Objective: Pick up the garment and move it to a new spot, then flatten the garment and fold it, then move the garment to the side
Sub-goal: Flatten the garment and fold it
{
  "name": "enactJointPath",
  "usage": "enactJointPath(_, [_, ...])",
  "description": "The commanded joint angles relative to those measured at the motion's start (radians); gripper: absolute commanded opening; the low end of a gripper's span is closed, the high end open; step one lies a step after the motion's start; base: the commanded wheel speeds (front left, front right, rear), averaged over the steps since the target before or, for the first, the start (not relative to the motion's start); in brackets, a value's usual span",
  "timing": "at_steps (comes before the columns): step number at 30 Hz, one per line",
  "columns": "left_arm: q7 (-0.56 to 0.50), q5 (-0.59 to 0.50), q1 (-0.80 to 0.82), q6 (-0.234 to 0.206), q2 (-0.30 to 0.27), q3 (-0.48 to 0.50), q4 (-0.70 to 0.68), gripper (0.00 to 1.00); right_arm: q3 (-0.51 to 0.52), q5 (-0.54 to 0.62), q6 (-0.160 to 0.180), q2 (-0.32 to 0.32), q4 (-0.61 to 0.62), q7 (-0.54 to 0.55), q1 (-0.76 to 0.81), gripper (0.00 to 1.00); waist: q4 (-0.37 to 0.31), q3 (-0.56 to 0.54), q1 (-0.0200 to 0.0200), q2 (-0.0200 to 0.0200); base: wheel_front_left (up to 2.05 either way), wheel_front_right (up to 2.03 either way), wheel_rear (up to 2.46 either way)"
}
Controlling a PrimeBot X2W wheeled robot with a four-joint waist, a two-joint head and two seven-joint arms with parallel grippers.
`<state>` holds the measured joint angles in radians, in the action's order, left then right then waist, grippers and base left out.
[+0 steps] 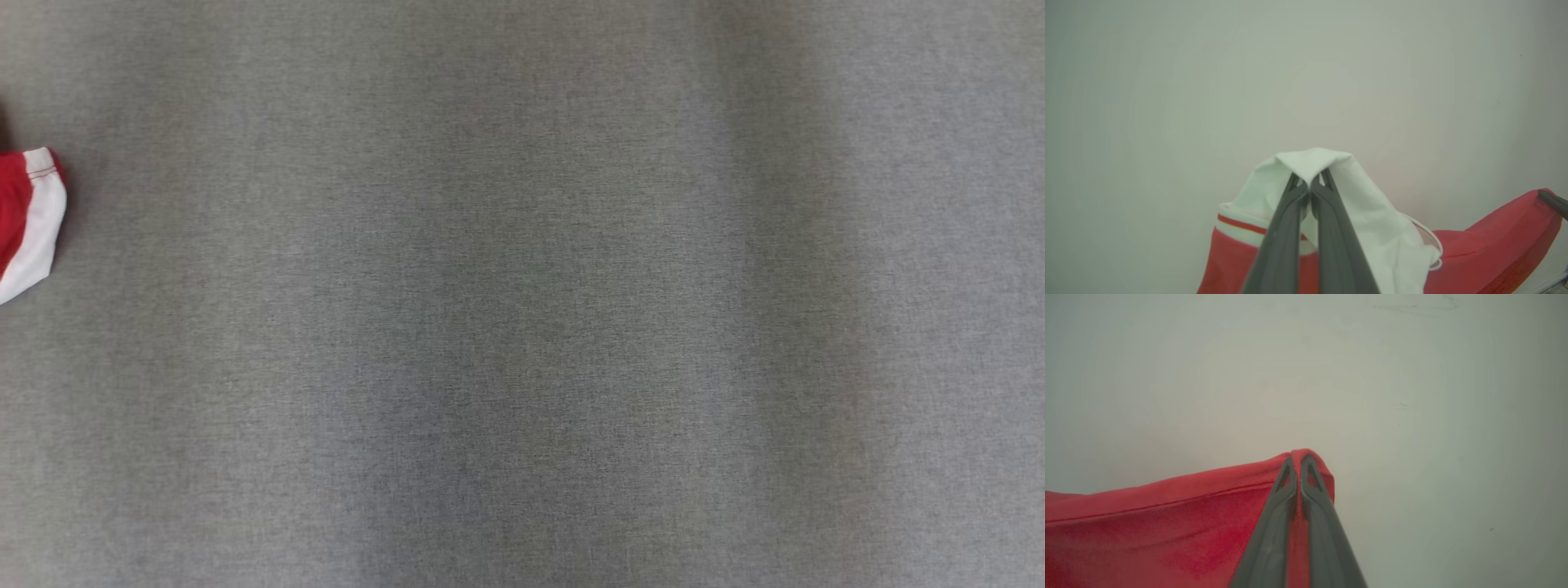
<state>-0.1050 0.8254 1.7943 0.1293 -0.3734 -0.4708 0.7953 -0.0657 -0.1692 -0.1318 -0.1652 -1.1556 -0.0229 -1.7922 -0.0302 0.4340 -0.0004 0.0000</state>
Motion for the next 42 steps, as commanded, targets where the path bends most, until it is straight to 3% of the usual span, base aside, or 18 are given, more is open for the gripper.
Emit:
enactJointPath(1, [0.019, 0.017, -0.002, 0.001, 0.000, -0.023, 0.016, 0.00, 0.003, 0.006, 0.002, 0.003, -0.020, -0.015, -0.002, 0.00, -0.007, -0.006, 0.0004, 0.0000, 0.00, 0.00, 0.00])
enactJointPath(12, [0.101, 0.117, -0.164, 0.001, -0.042, -0.144, -0.022, 0.00, -0.076, -0.032, 0.002, 0.019, -0.059, -0.081, 0.116, 0.00, -0.011, -0.048, 0.0004, 0.0000, 0.00, 0.00, 0.00])
enactJointPath(16, [0.131, 0.185, -0.303, 0.001, -0.073, -0.168, -0.115, 0.00, -0.164, -0.101, 0.002, 0.018, -0.009, -0.121, 0.250, 0.00, -0.009, -0.095, 0.0004, 0.0000, 0.00, 0.00, 0.00])
enactJointPath(22, [0.195, 0.278, -0.597, -0.010, -0.108, -0.156, -0.280, 0.00, -0.279, -0.282, 0.002, -0.055, 0.154, -0.155, 0.546, 0.00, 0.016, -0.200, 0.0004, 0.0000, 0.00, 0.00, 0.00])
enactJointPath(30, [0.293, 0.395, -1.056, -0.158, -0.160, -0.111, -0.601, 0.00, -0.292, -0.493, 0.002, -0.184, 0.458, -0.150, 1.017, 0.00, 0.047, -0.284, 0.0004, 0.0000, 0.00, 0.00, 0.00])
enactJointPath(36, [0.352, 0.459, -1.378, -0.255, -0.156, -0.074, -0.778, 0.00, -0.248, -0.512, 0.002, -0.199, 0.640, -0.123, 1.336, 0.00, 0.058, -0.323, 0.0004, 0.0000, 0.00, 0.00, 0.00])
enactJointPath(42, [0.370, 0.421, -1.634, -0.291, -0.120, -0.061, -0.806, 0.00, -0.192, -0.450, 0.002, -0.189, 0.769, -0.086, 1.585, 0.00, 0.076, -0.352, 0.0004, 0.0000, 0.00, 0.00, 0.00])
